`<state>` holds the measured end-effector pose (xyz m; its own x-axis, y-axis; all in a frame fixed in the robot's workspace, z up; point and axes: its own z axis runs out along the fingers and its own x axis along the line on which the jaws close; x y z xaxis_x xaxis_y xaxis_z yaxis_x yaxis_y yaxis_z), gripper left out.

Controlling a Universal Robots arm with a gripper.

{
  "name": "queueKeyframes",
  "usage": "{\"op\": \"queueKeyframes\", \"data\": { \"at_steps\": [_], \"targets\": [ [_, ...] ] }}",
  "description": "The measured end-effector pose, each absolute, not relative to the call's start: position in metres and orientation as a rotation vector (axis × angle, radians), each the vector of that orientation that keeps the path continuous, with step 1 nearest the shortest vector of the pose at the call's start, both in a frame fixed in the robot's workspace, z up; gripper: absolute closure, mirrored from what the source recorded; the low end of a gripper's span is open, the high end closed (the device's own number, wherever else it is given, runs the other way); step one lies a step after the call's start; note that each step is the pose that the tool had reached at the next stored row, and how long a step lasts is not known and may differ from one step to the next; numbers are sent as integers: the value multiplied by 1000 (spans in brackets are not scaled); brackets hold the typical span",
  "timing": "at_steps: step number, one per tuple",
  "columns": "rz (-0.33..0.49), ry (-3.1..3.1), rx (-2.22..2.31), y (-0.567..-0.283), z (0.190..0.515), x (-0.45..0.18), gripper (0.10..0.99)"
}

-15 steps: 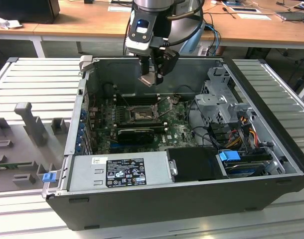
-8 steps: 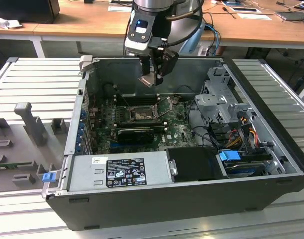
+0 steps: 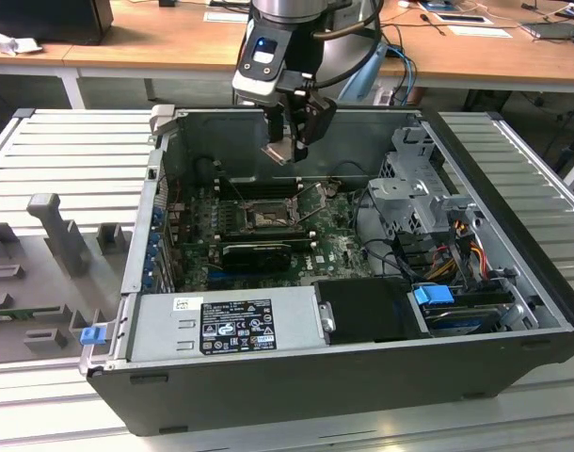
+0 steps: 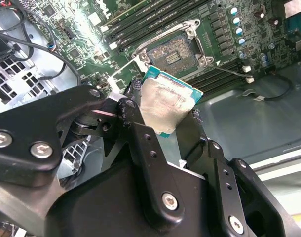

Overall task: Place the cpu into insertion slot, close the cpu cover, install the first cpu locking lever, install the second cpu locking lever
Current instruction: 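Place the cpu into insertion slot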

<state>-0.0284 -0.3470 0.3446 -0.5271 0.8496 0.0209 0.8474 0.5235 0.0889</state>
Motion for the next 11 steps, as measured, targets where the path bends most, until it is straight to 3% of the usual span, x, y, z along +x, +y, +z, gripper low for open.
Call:
{"op": "queueKeyframes", "data": {
  "at_steps": [11],
  "targets": [
    [136, 2683, 1575, -347, 344, -28, 561]
  ]
}}
